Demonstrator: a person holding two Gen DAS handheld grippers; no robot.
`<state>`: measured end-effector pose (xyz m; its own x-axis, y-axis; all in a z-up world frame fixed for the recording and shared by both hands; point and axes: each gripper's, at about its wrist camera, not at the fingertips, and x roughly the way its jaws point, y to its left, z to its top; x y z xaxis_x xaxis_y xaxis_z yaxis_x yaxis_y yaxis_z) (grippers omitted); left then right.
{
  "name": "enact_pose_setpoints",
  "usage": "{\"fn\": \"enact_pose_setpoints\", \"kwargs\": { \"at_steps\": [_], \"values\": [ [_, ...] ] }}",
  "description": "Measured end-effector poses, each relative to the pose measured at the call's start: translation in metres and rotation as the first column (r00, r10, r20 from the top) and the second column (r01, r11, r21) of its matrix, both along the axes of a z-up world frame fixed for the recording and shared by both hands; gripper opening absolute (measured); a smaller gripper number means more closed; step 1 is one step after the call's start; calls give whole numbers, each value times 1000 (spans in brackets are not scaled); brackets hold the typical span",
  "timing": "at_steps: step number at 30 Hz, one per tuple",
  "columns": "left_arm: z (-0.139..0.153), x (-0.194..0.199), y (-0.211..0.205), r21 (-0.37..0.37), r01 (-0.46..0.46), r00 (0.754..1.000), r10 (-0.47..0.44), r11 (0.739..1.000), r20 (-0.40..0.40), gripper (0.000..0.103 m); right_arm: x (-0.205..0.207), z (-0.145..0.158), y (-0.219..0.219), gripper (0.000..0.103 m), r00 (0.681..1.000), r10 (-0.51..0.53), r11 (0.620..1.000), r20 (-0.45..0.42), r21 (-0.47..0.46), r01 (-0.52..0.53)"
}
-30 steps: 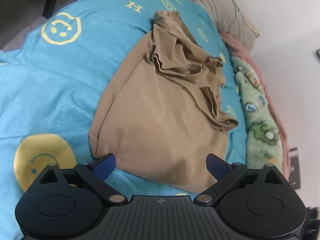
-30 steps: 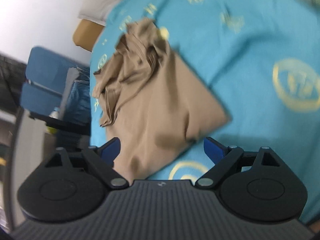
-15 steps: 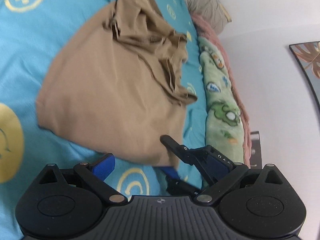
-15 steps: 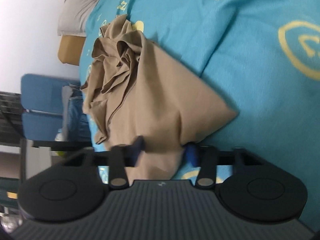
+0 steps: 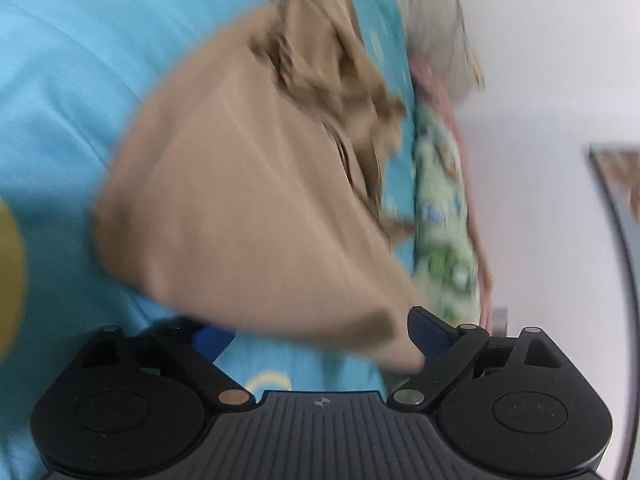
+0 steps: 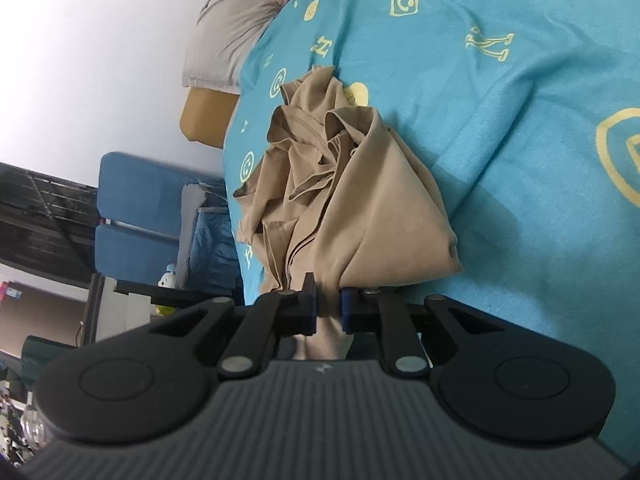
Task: Fold clothes
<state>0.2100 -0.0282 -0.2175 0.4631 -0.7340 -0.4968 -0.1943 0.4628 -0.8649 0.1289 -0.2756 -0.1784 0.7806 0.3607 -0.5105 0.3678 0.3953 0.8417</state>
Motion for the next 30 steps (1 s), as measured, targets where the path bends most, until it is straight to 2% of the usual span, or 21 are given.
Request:
{"fn": "enact_pose_setpoints", "kwargs": {
  "at_steps": [3, 7, 8, 9, 10, 11, 12, 13, 14, 17, 21, 23, 24, 25, 27, 30],
  "values": [
    [3, 0, 17, 33, -109, 994, 109, 993, 11, 75, 1, -6, -1, 14, 1000, -1, 999, -2, 34, 1],
    [5, 1, 23, 72, -154, 988, 153, 985, 29, 37, -1, -16, -2, 16, 1000, -5, 996, -20, 92, 7],
    [6, 0, 25, 71, -166, 986, 163, 984, 40, 32, -2, -19, -3, 16, 1000, -5, 994, -29, 105, 8],
    [9, -1, 27, 69, -178, 983, 175, 982, 54, 22, -2, -22, -1, 18, 999, 3, 994, -35, 111, 1],
    [10, -2, 27, 67, -187, 981, 182, 980, 68, 14, -2, -24, 1, 27, 999, 20, 993, -42, 115, -15],
    [11, -2, 26, 65, -194, 979, 189, 979, 77, 13, 0, -28, 5, 35, 998, 38, 991, -52, 133, -31],
    [12, -3, 26, 63, -200, 977, 195, 978, 85, 12, 3, -33, 8, 55, 996, 57, 987, -62, 156, -47],
    [13, -5, 28, 59, -206, 975, 200, 977, 92, 11, 5, -37, 11, 71, 995, 73, 982, -73, 180, -59],
    [15, -7, 35, 48, -210, 974, 205, 977, 94, 11, 7, -42, 14, 72, 993, 89, 976, -82, 205, -71],
    [20, -10, 42, 36, -220, 971, 215, 975, 107, 11, 9, -44, 15, 72, 990, 72, 986, -120, 161, -52],
    [28, -15, 46, 43, -219, 968, 212, 975, 136, 10, -8, -42, -8, 70, 980, -115, 988, -161, 88, 130],
    [34, -21, 45, 66, -206, 968, 193, 976, 161, 10, -13, -38, -16, 57, 975, -159, 982, -153, 74, 172],
    [38, -22, 44, 75, -202, 967, 187, 976, 176, 10, -12, -36, -17, 45, 975, -165, 983, -149, 59, 175],
    [42, -25, 45, 76, -202, 964, 184, 977, 190, 10, -10, -32, -16, 34, 977, -159, 985, -143, 37, 166],
    [47, -28, 47, 63, -204, 961, 187, 977, 204, 10, -7, -25, -12, 20, 982, -141, 990, -125, -15, 140],
    [56, -33, 50, 52, -206, 953, 188, 977, 238, 8, -5, -13, -12, 14, 990, -126, 990, -60, -66, 122]
  ]
}}
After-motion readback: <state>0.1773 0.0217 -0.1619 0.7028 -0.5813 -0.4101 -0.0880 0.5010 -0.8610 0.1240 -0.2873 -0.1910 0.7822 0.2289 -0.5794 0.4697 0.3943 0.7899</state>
